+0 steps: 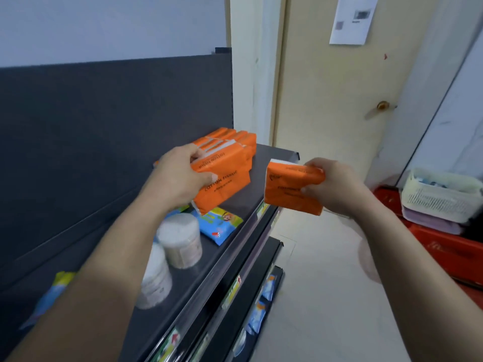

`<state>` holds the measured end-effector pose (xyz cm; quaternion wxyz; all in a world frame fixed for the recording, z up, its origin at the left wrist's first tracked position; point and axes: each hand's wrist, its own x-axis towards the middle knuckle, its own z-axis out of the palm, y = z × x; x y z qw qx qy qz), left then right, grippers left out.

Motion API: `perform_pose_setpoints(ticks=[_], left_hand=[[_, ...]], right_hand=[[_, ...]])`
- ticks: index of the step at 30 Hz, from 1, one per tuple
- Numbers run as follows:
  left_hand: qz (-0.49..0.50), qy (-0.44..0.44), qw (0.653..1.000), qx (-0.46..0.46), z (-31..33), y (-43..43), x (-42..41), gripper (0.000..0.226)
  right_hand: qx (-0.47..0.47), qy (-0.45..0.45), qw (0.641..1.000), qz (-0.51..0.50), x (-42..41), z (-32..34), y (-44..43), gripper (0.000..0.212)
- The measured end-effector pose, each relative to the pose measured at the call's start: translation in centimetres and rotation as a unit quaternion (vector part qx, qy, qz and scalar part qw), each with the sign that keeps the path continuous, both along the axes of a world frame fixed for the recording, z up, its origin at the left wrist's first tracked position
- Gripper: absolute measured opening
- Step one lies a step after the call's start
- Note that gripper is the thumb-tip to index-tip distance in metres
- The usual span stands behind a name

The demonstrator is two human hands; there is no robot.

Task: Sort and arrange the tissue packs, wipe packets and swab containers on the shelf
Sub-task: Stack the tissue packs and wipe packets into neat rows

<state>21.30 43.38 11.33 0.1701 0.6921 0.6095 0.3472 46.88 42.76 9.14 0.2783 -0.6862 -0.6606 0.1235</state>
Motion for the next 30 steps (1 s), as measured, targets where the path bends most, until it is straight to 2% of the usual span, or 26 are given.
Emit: perform_pose_setpoints(ticks=[4, 16, 22, 30], left_hand=[[-0.007, 0.018, 1.000, -0.021, -0.9, 3.9, 4.1, 0.023], [0.135, 0.000, 0.989, -0.063, -4.5, 12.3, 13.2, 0.030], [0.176, 0.011, 0.980, -0.094, -5.9, 15.5, 14.1, 0.021], [0.214, 0.041, 0.971, -0.093, -7.6, 21.0, 13.4, 0.038]], right_hand=[[0.001, 0.012, 1.000, 0.011, 3.5, -0.7, 5.0, 0.034], [-0.001, -0.020, 0.987, 0.161, 12.3, -1.8, 21.5, 0.045], [-0.025, -0.024, 0.976, 0.214, 11.9, -3.0, 27.1, 0.048], [-0.059, -0.037, 0.963, 0.259, 9.9, -4.3, 34.7, 0.038]])
